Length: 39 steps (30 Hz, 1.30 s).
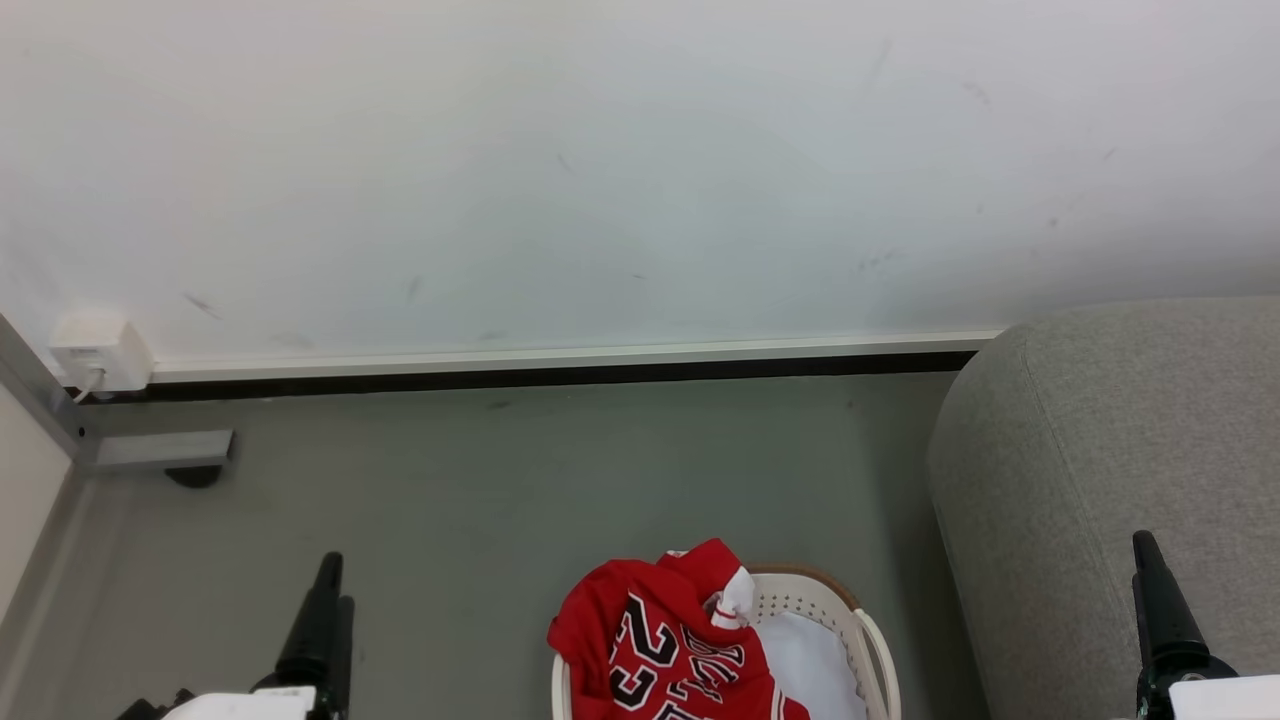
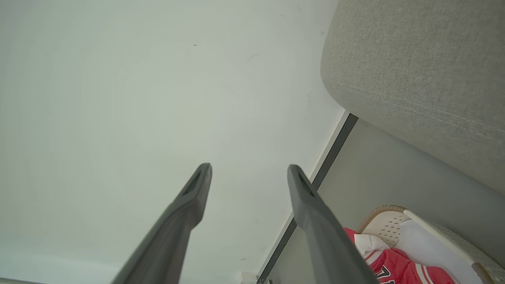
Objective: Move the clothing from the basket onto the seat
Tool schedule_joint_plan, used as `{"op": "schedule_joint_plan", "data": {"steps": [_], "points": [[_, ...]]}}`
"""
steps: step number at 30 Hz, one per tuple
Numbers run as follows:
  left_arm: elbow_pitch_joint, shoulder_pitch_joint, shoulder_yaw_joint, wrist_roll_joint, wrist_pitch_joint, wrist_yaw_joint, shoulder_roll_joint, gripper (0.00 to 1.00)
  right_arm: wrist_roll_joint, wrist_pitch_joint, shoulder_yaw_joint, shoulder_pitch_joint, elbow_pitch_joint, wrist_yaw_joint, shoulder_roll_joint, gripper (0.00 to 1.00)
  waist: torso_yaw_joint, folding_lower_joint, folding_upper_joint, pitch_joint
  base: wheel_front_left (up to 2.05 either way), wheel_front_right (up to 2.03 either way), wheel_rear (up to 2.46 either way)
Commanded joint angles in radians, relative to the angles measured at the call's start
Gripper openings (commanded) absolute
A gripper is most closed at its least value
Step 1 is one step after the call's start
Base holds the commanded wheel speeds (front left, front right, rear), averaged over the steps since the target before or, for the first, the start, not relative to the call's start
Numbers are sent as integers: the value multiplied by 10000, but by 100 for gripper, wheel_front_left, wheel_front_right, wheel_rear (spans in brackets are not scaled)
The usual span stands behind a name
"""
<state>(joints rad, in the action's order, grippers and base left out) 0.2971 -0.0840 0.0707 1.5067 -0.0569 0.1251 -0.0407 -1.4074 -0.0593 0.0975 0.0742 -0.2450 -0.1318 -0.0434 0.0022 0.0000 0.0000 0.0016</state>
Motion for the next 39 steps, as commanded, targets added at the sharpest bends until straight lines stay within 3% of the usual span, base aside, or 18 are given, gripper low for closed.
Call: {"op": "schedule_joint_plan", "data": {"steps": [1, 7, 15, 39], "points": [[-127, -269, -33, -431, 94, -22, -59, 100, 480, 119, -31, 47, 289, 2, -131, 100, 4, 0, 0, 1, 0, 0, 0], [-311, -201, -182, -2229, 365, -262, -65, 100, 1991, 386, -300, -64, 464, 3, -312, 100, 16, 0, 0, 7, 0, 0, 0], [-508, -88, -295, -3751, 696, -553, -73, 100, 3494, 723, -523, -137, 577, 4, -467, 100, 34, 0, 0, 4, 0, 0, 0], [-653, 43, -613, -7190, 1544, -801, -94, 100, 6796, 1566, -1096, -381, 840, 8, -755, 100, 216, 0, 0, -4, 0, 0, 0]]}}
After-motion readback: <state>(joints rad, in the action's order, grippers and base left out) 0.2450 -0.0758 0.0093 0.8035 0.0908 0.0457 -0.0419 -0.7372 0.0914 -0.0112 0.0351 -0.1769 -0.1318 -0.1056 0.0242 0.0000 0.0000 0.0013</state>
